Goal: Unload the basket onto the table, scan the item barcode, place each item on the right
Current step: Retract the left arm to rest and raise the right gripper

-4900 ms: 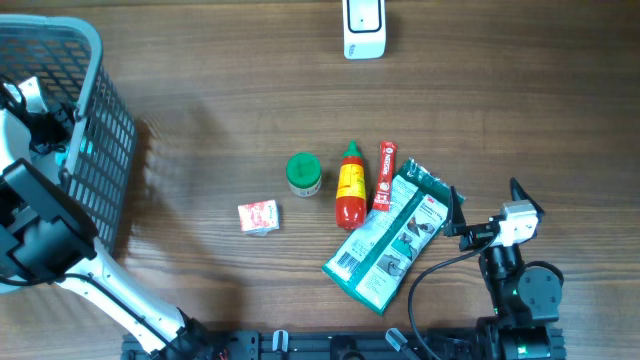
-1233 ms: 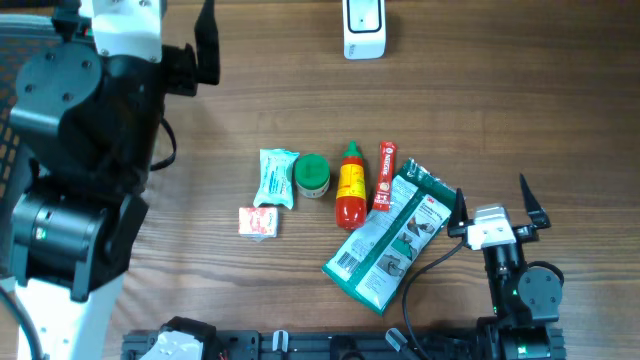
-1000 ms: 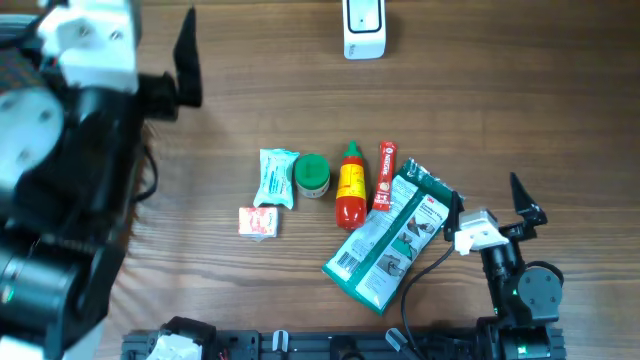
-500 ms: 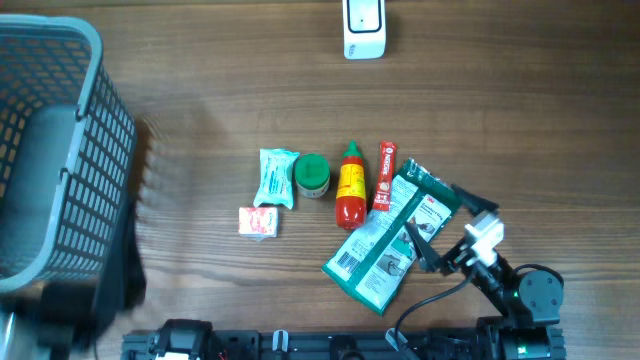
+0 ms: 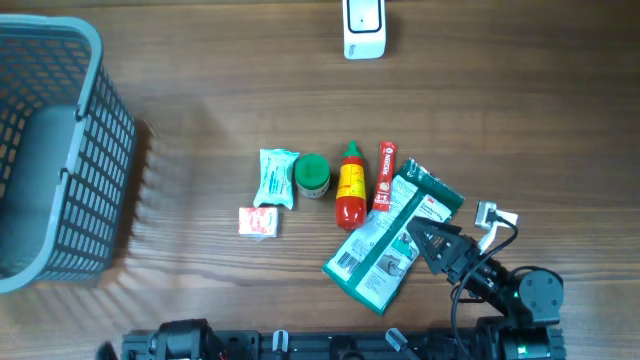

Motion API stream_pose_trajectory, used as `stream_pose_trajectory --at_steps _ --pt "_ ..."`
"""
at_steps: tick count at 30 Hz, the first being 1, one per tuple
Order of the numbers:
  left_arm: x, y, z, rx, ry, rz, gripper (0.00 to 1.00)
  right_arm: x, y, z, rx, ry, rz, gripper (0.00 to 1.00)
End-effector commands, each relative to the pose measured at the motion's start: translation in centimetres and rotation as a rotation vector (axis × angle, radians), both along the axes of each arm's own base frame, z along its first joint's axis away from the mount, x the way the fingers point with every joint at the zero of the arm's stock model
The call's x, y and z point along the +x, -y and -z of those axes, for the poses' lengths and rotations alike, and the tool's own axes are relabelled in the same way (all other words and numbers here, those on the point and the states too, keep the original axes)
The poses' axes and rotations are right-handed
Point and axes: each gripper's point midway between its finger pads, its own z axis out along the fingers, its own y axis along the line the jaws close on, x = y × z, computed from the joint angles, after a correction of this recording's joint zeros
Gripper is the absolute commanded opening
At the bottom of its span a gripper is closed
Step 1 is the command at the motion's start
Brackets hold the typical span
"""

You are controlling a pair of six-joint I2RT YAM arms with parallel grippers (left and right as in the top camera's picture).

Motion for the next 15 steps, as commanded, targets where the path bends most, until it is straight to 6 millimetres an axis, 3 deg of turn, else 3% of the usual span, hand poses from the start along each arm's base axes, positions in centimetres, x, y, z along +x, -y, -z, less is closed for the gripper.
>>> stream_pose_trajectory --at_steps 1,4,12,15 --pt "-2.4 0.6 1.5 -0.004 0.065 -0.021 1.0 -0.9 -0.7 0.4 -0.001 -0.022 -0.066 1.0" --pt "-2.8 0.6 2.5 -0.01 0.088 -0.024 1.0 -1.0 -0.7 0.2 0.002 -0.038 -0.066 1.0" --pt "-2.2 0.5 4.9 -0.057 0.112 0.02 1.0 0.2 0.8 -4.9 -0.117 0.022 0.067 0.99" --pt "-1.5 0.4 5.5 -0.058 0.104 0.02 1.0 1.0 1.8 -5.7 -0.237 -0.017 0.127 1.0"
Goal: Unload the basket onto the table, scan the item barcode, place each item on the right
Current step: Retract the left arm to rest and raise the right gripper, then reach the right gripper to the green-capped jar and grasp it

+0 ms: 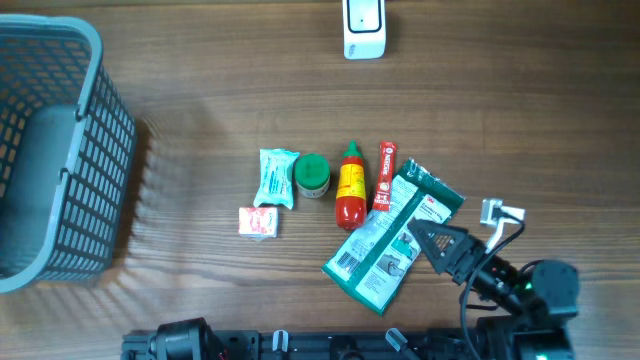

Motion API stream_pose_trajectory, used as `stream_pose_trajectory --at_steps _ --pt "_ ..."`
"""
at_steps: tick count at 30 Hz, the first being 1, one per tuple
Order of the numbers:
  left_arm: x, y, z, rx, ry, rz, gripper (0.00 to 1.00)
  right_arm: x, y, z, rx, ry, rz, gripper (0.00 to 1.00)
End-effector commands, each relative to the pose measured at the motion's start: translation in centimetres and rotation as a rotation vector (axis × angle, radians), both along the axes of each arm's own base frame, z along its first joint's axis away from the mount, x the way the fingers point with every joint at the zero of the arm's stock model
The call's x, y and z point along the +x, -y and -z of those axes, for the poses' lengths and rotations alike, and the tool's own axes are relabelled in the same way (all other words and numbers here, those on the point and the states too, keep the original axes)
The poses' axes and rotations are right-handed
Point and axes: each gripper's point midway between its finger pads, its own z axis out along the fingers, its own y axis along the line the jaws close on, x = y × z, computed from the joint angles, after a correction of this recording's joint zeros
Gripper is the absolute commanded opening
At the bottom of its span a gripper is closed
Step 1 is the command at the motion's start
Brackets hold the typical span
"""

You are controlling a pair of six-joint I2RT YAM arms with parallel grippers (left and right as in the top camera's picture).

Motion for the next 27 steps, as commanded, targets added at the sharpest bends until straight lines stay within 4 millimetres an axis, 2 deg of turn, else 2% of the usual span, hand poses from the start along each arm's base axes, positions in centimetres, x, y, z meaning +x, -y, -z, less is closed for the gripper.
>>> stream_pose_trajectory --at_steps 1,4,10,16,19,23,25,27 --pt "0.1 0.1 0.8 -0.016 0.007 0.022 1.0 1.8 1.9 -2.6 -0.204 0.058 0.111 0.99" --pt "0.6 0.1 0.9 -0.037 0.005 0.043 1.0 3.2 3.2 -2.8 -0.321 -0.044 0.165 1.0" --pt "-0.1 -0.2 0.1 -0.051 0.049 0.035 1.0 6.3 3.6 -3.9 -0.381 -0.16 0.17 0.99" --pt "0.2 -4.8 0.6 -0.232 0.059 -0.156 1.0 8.9 3.2 -3.8 -0.459 -0.243 0.19 0.99" --pt "2.1 -5.4 2.2 -0.253 -0.007 -0.176 1.0 9.5 2.4 -3.1 -0.498 -0.325 0.228 1.0" --pt "6.3 -5.4 5.3 -0.29 -0.114 -0.12 1.0 10.1 -1.4 -2.3 -0.544 -0.323 0.121 1.0" --pt "8.6 -5.4 7.1 -0.324 -0.162 -0.072 1.0 10.3 -2.8 -1.1 -0.573 -0.336 0.085 1.0" --pt "10.3 -5.3 8.6 -0.354 -0.198 -0.037 1.0 10.6 -2.9 0.3 -0.615 -0.37 0.089 1.0"
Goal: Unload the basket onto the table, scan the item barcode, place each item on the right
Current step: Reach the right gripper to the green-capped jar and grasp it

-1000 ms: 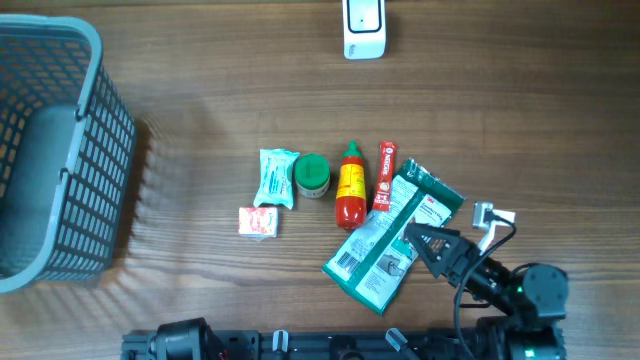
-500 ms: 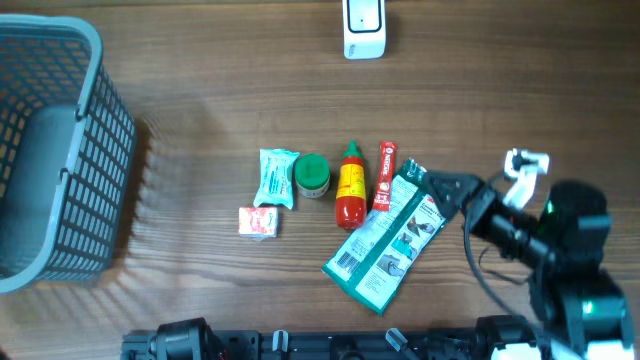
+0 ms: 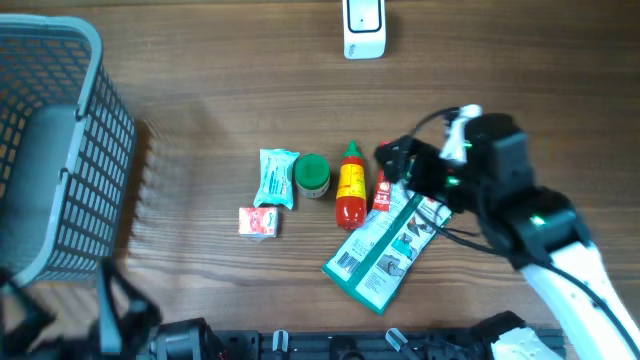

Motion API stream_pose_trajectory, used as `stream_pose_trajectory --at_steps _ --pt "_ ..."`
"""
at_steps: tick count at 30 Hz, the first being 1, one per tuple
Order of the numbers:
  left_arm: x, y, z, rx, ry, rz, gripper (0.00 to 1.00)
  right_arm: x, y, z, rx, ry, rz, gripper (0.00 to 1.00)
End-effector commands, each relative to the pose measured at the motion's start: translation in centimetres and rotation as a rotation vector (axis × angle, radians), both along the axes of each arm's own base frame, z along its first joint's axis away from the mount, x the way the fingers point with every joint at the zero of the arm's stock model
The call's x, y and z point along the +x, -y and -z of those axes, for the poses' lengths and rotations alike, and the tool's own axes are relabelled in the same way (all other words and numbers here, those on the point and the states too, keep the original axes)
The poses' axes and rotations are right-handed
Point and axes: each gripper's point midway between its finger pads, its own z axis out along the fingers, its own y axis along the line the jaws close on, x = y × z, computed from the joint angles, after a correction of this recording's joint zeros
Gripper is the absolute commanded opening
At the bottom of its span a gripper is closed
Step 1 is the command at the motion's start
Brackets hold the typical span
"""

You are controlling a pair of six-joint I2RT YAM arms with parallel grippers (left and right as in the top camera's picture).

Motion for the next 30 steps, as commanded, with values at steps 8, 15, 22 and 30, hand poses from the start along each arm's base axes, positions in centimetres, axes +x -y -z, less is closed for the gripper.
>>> stream_pose_trajectory --at_steps 8,15,22,30 --pt "5.6 -0.4 6.0 -0.17 -0.13 0.107 1.0 3.4 -3.2 4.8 -0.03 -0.099 -0.027 1.0" --pt "7.3 -0.3 10.3 -0.196 -0.303 0.118 1.0 5.0 -4.3 4.3 -0.096 -0.121 -0.056 0.99" --pt "9.8 1.8 14.0 -0.173 -0.4 0.244 1.0 6.0 -8.1 3.7 -0.294 -0.115 -0.074 0.99" --pt "12.5 2.9 20.7 -0.19 -0.569 0.308 1.0 7.6 -11.1 9.6 -0.339 -0.205 -0.089 0.99"
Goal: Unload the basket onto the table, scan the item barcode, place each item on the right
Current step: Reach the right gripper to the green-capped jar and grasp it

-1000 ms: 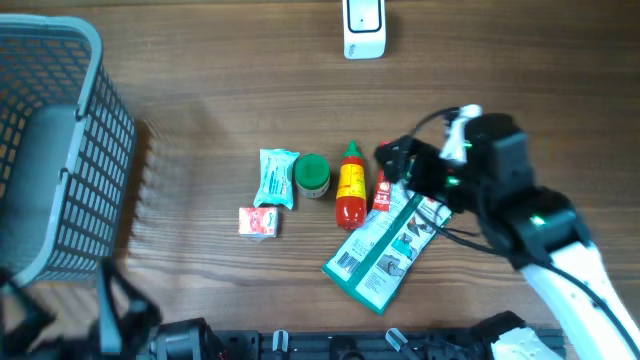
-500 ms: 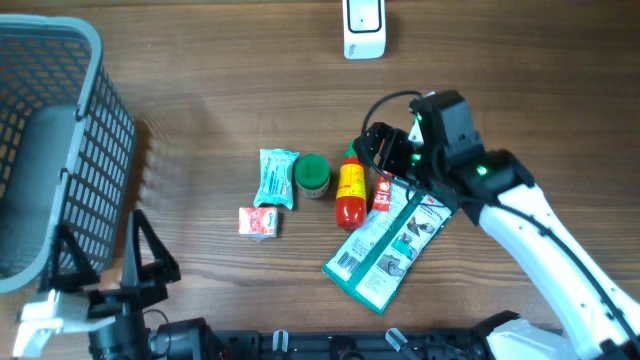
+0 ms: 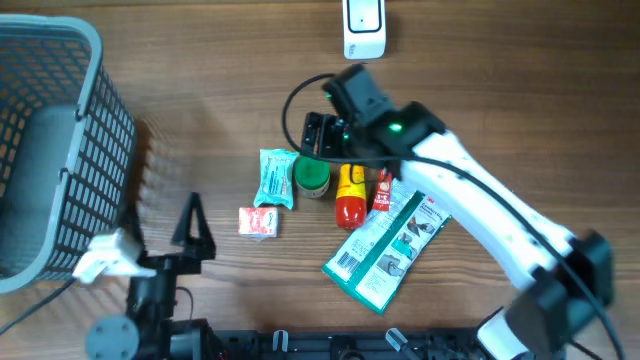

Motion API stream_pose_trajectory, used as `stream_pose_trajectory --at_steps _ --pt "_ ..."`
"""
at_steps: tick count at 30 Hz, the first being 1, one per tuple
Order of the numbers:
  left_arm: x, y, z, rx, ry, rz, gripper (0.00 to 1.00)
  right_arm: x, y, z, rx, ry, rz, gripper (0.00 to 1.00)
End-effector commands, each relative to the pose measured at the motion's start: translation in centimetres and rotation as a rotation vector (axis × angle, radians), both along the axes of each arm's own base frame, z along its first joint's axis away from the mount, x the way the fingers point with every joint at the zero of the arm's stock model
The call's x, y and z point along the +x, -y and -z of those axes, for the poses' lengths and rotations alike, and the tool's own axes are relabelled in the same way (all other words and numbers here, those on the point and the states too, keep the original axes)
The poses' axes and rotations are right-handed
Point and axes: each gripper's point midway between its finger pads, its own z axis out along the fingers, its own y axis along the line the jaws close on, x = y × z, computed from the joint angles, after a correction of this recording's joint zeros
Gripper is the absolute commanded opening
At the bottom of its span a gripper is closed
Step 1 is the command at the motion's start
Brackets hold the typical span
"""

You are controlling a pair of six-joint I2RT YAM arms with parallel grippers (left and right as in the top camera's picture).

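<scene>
A white barcode scanner point(image 3: 363, 28) stands at the table's far edge. In a row at mid-table lie a white-green sachet point(image 3: 277, 178), a green-lidded jar point(image 3: 312, 178), a red sauce bottle point(image 3: 349, 192) and a red tube point(image 3: 384, 188). A large green-white packet point(image 3: 385, 250) with a barcode at its near-left end lies in front of them. My right gripper point(image 3: 314, 134) hangs just above the jar's far side, fingers apart and holding nothing. My left gripper point(image 3: 192, 212) has risen at the near left and points away; its fingers cannot be made out.
A grey plastic basket point(image 3: 95, 130) fills the left side. A small red-white packet point(image 3: 258, 222) lies near the sachet. The right arm point(image 3: 480, 205) stretches diagonally from the near right corner over the tube and the packet's far end.
My right gripper has moved left, from over the red tube to over the green-lidded jar. My left arm has come up into view at the near left. No item has shifted.
At first my right gripper rested at the near right, by the green-white packet, and stayed there at the second moment. Then it stood over the red tube, and now it is over the jar. My left arm has risen at the near left. All items lie unmoved.
</scene>
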Motion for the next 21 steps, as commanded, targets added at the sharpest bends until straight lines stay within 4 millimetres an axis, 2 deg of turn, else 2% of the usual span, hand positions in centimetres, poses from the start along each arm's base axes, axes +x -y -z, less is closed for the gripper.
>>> stream_pose_trajectory --at_steps 1,4,9,12,16,21 --pt "0.4 0.7 1.2 -0.01 -0.021 0.041 1.0 1.7 -0.3 2.6 -0.037 -0.01 0.054 1.0" --pt "0.4 0.7 1.2 -0.01 -0.022 0.041 1.0 2.3 -1.4 3.9 -0.015 -0.02 0.056 0.99" --pt "0.4 0.7 1.5 -0.011 -0.032 0.042 1.0 2.2 -3.3 4.8 0.005 -0.018 0.031 1.0" --pt "0.3 0.7 2.1 -0.013 -0.057 0.042 1.0 1.9 -3.6 5.4 -0.011 -0.023 0.029 0.99" --pt "0.3 0.7 3.0 -0.016 -0.094 0.041 1.0 1.6 -3.5 7.4 -0.047 -0.06 0.026 0.98" --pt "0.3 0.7 3.4 -0.017 -0.111 0.041 1.0 0.7 -3.9 9.2 -0.049 -0.125 -0.001 0.9"
